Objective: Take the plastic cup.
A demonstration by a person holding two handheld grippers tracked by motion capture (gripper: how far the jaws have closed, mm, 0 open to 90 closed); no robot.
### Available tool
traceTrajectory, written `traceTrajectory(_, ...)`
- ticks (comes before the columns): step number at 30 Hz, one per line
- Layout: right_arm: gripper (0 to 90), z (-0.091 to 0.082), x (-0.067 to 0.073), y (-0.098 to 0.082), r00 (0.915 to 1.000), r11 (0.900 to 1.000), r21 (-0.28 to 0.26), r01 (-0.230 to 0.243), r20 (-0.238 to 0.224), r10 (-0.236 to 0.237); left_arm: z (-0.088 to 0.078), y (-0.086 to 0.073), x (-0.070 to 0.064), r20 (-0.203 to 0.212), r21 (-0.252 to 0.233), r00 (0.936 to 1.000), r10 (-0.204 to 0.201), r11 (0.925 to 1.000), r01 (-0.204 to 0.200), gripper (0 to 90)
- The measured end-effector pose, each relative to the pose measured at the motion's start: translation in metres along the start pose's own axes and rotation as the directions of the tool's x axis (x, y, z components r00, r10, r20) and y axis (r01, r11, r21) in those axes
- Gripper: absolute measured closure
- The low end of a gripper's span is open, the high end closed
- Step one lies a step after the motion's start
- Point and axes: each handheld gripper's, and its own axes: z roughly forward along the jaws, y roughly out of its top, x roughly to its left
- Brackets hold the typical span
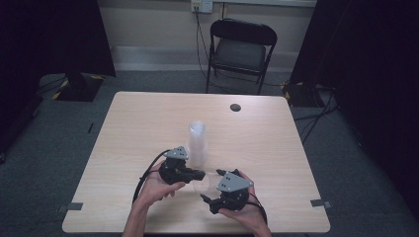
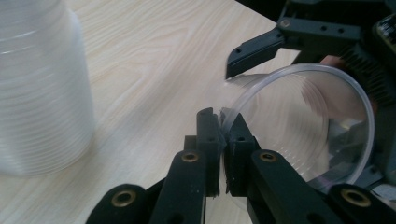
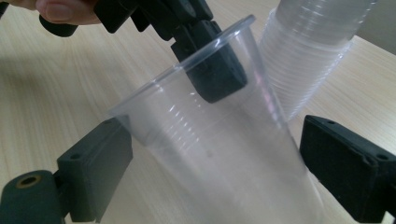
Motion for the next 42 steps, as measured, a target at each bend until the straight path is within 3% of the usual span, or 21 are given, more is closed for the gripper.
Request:
traceTrajectory(11, 14.5, 0.006, 0.006, 0.006, 0.9963, 0.996, 0.036, 0.081, 0.027, -0.082, 0.006, 0.002, 0.000, 0.015, 0.016, 0.9997, -0.022, 0.9996, 0.022, 87.1)
traceTrajectory(16, 15.5, 0.009, 0.007, 0.008, 0.9956, 0.995, 0.043, 0.090, 0.023, -0.091, 0.008, 0.002, -0.001, 0.020, 0.011, 0.9993, -0.032, 0.9994, 0.032, 86.8)
traceTrajectory(28, 20.9, 0.008, 0.010, 0.015, 0.9921, 0.993, 0.019, 0.120, 0.033, -0.121, 0.010, 0.003, 0.000, 0.001, 0.036, 0.9991, -0.043, 0.9984, 0.043, 84.5)
traceTrajectory(32, 22.8, 0.006, 0.012, 0.019, 0.9924, 0.992, -0.021, 0.122, 0.024, -0.121, 0.014, 0.003, -0.002, -0.026, 0.055, 0.9988, -0.041, 0.9976, 0.042, 85.4)
traceTrajectory(34, 22.7, 0.006, 0.013, 0.022, 0.9922, 0.993, -0.020, 0.121, 0.035, -0.120, 0.011, 0.003, -0.004, -0.040, 0.029, 0.9985, -0.038, 0.9988, 0.039, 85.8)
traceTrajectory(37, 23.5, 0.005, 0.012, 0.023, 0.9931, 0.993, -0.037, 0.115, 0.025, -0.114, 0.009, 0.004, -0.005, -0.037, 0.024, 0.9983, -0.046, 0.9986, 0.047, 86.2)
traceTrajectory(42, 20.5, 0.005, 0.013, 0.022, 0.9883, 0.988, -0.019, 0.151, 0.027, -0.150, 0.008, 0.005, -0.002, -0.030, 0.042, 0.9976, -0.063, 0.9970, 0.064, 87.1)
